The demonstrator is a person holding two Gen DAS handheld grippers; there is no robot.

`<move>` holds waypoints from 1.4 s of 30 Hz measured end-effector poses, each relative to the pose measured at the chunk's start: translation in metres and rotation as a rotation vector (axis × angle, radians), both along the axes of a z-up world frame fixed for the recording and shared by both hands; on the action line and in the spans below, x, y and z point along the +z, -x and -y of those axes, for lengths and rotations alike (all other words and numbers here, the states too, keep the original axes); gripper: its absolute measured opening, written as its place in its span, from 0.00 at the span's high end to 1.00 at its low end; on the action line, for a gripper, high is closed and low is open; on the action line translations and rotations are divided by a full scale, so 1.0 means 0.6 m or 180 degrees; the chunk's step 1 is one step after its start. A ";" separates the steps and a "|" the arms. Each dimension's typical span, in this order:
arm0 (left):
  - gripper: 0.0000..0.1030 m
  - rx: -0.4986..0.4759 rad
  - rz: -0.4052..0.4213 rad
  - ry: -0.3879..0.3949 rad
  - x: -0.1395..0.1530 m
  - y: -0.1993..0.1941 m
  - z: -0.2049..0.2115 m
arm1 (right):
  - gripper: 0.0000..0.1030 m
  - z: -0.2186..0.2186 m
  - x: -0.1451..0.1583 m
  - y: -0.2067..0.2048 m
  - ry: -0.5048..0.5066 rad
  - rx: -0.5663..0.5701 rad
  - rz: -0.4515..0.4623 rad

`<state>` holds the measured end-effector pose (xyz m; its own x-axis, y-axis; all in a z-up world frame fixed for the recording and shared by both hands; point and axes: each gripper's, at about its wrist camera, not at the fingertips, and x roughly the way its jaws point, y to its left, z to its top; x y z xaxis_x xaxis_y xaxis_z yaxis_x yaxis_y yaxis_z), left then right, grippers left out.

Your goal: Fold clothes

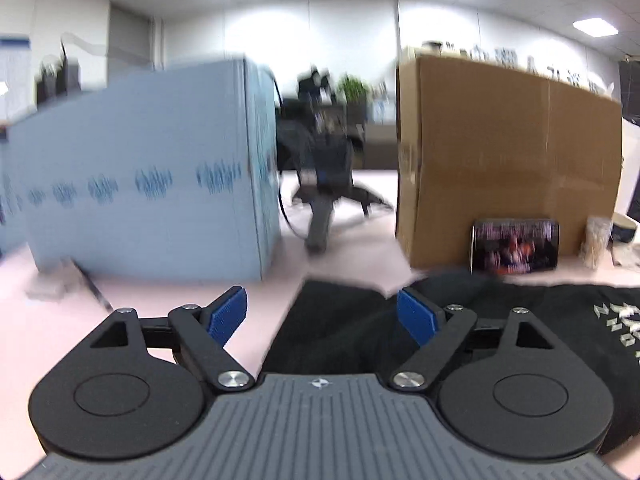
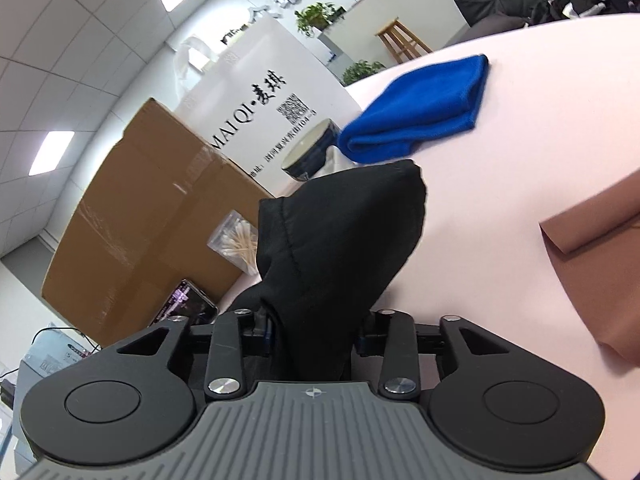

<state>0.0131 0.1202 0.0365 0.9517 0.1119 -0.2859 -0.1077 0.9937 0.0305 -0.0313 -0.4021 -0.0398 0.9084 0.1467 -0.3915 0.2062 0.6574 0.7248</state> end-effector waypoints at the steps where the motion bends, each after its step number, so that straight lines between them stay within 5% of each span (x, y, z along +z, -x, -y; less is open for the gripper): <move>1: 0.21 -0.0168 0.0081 0.0039 0.006 0.008 0.012 | 0.48 0.002 -0.004 0.000 -0.0014 -0.0006 -0.0025; 5: 0.21 -0.0872 0.0070 0.0060 -0.002 0.021 0.075 | 0.49 0.002 -0.010 -0.002 0.0001 0.0023 -0.0060; 8: 0.21 -0.1220 -0.0165 -0.0278 -0.031 0.015 0.126 | 0.69 0.001 0.000 -0.002 0.0034 0.0080 0.0036; 11: 0.21 -0.1190 -0.0434 -0.0570 -0.067 -0.012 0.149 | 0.73 -0.004 0.028 0.000 0.0030 0.0097 0.0200; 22: 0.16 -0.1195 -0.0699 -0.0310 -0.098 -0.048 0.126 | 0.75 -0.124 0.219 -0.021 0.0288 0.0566 0.1073; 29: 0.15 -0.1240 -0.0691 -0.0188 -0.099 -0.043 0.116 | 0.76 -0.344 0.310 -0.070 0.1040 0.1195 0.1321; 31: 0.15 -0.1305 -0.0530 0.0028 -0.092 -0.032 0.096 | 0.76 -0.406 0.313 -0.086 0.1269 0.1342 0.1276; 35: 0.15 -0.1266 -0.0011 0.0837 -0.051 0.005 -0.003 | 0.76 -0.535 0.291 -0.102 0.1723 0.1742 0.1187; 38: 0.15 -0.0775 0.0414 0.1386 -0.032 0.037 -0.105 | 0.76 -0.606 0.261 -0.091 0.2008 0.2013 0.1161; 42: 0.15 -0.0051 0.0519 0.1860 -0.050 0.059 -0.197 | 0.70 -0.690 0.208 -0.083 0.2381 0.2359 0.1069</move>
<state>-0.0223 0.2386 0.0064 0.9887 -0.0342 -0.1460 -0.0500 0.8426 -0.5363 0.0186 0.0117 0.0848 0.7700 0.5278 -0.3585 -0.5528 0.8324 0.0381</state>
